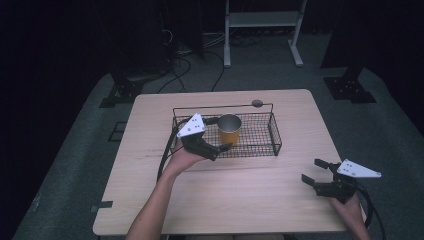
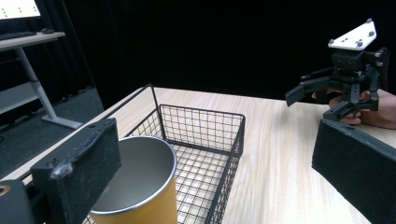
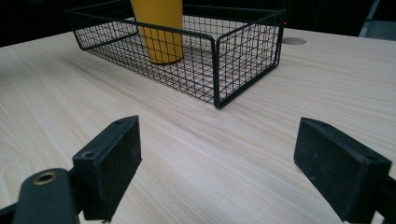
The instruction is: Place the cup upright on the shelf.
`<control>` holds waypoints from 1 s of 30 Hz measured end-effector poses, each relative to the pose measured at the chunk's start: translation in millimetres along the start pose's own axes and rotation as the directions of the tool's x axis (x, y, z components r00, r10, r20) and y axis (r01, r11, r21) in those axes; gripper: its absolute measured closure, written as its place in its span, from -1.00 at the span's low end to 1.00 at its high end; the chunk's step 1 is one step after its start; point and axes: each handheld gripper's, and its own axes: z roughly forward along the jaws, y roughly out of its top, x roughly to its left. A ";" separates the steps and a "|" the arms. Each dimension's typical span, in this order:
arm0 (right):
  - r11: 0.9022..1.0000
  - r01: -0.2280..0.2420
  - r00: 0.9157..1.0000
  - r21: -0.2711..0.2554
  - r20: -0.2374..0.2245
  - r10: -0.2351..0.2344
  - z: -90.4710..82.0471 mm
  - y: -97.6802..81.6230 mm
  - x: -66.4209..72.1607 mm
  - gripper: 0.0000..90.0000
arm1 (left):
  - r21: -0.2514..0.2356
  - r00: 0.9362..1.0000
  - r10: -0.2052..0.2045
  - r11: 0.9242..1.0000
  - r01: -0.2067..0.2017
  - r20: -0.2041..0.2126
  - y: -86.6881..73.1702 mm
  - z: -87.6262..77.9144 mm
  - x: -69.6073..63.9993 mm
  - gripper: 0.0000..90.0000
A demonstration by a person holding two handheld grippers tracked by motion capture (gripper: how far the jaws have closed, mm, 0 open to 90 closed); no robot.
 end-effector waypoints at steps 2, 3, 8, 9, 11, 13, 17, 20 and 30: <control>1.000 0.000 1.000 0.000 0.000 0.000 0.0 0.0 0.1 -0.69 | 0.001 1.000 -0.002 1.000 0.002 -0.001 -1.1 -1.4 -1.4 -0.99; 1.000 0.000 1.000 0.001 0.000 0.000 0.0 0.0 0.1 -0.69 | -0.002 1.000 -0.002 1.000 0.002 -0.001 -1.8 -2.2 -2.0 -0.99; 1.000 0.001 1.000 0.001 0.001 -0.001 0.1 0.0 0.1 -0.69 | -0.011 1.000 -0.008 1.000 0.008 -0.001 -3.8 -5.9 -5.9 -0.99; 1.000 0.000 1.000 0.001 0.001 0.000 0.1 0.0 0.1 -0.69 | -0.015 1.000 -0.008 1.000 0.008 0.000 -4.2 -6.5 -6.5 -0.99; 1.000 0.000 1.000 0.001 0.001 0.000 0.1 0.0 0.2 -0.69 | -0.013 1.000 -0.008 1.000 0.008 -0.003 -5.0 -7.9 -7.7 -0.99; 1.000 0.001 1.000 0.001 0.001 -0.001 0.1 0.0 0.2 -0.69 | -0.016 1.000 -0.012 1.000 0.012 -0.001 -6.1 -9.0 -8.5 -0.99; 1.000 0.001 1.000 0.001 0.000 -0.001 0.1 0.0 0.1 -0.69 | -0.016 1.000 -0.012 1.000 0.012 -0.006 -9.0 -11.9 -11.8 -0.99; 1.000 0.001 1.000 0.001 0.001 -0.001 0.1 0.0 0.2 -0.69 | -0.018 1.000 -0.018 1.000 0.018 -0.007 -12.5 -14.3 -13.5 -0.99; 1.000 -0.001 1.000 0.002 0.001 0.001 0.1 0.0 0.0 -0.69 | -0.021 1.000 -0.022 1.000 0.022 -0.007 -19.1 -22.1 -22.9 -0.99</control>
